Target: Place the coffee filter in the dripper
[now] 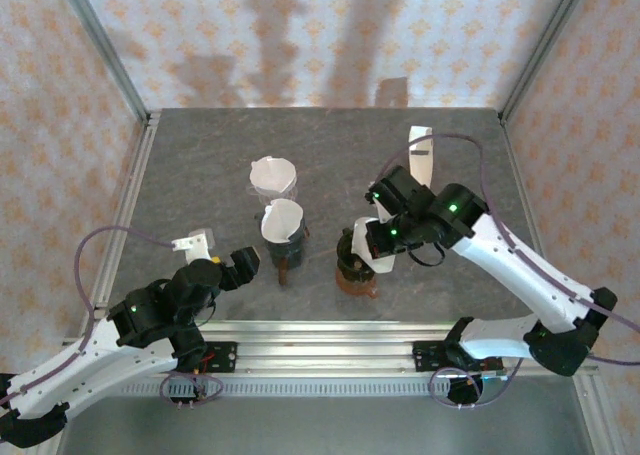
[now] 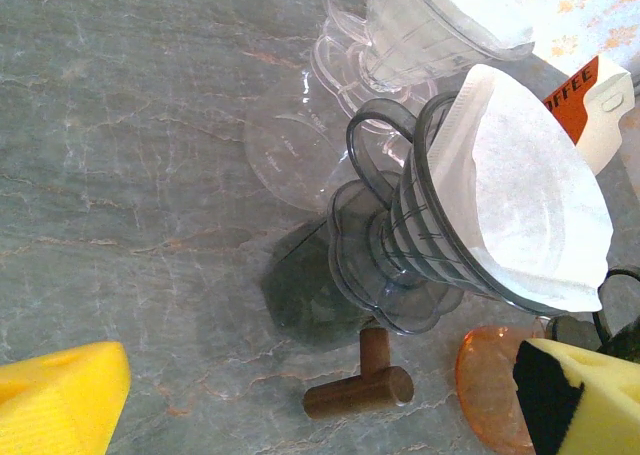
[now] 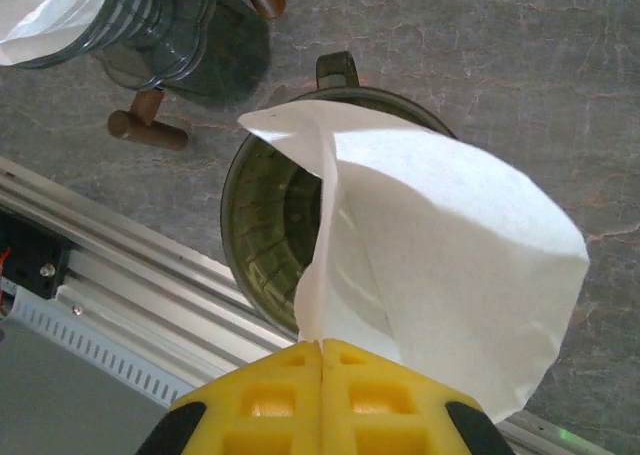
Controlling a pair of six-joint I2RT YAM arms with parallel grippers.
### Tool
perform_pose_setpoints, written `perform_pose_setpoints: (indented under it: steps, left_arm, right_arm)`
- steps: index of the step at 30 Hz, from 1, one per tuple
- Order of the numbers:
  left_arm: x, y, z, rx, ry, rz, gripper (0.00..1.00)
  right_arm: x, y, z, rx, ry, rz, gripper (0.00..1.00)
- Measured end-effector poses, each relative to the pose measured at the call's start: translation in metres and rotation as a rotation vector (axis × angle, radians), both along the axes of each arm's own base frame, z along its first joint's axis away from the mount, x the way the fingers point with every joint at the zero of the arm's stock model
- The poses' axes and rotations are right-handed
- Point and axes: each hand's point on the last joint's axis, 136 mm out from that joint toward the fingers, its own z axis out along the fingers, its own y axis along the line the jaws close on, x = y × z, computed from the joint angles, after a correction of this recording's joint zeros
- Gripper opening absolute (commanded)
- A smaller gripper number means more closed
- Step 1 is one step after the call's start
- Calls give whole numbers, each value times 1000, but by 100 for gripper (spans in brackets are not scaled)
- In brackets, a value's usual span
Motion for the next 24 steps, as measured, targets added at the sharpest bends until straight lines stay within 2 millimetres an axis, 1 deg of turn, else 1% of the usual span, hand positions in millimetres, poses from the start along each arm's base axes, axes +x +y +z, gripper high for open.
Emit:
perform_pose_setpoints:
  steps: [9,18,19,20,24]
  left_arm:
    - [-1,-1,0,3,2,-10,100]
    - [0,-7,-2,6,14,-32,100]
    - [0,-7,-2,6,11,-34,100]
    - [0,-7,-1,6,9,-36,100]
    - [0,-10,0,-2,4,-45,100]
  right_arm:
    - [12,22,-15,17,24,19,0]
    - [15,29,-46,0,59,23,0]
    - [15,29,-49,-3,61,23,1]
    - [15,29,-51,-5,63,23,4]
    - [18,31,-52,5,54,23,24]
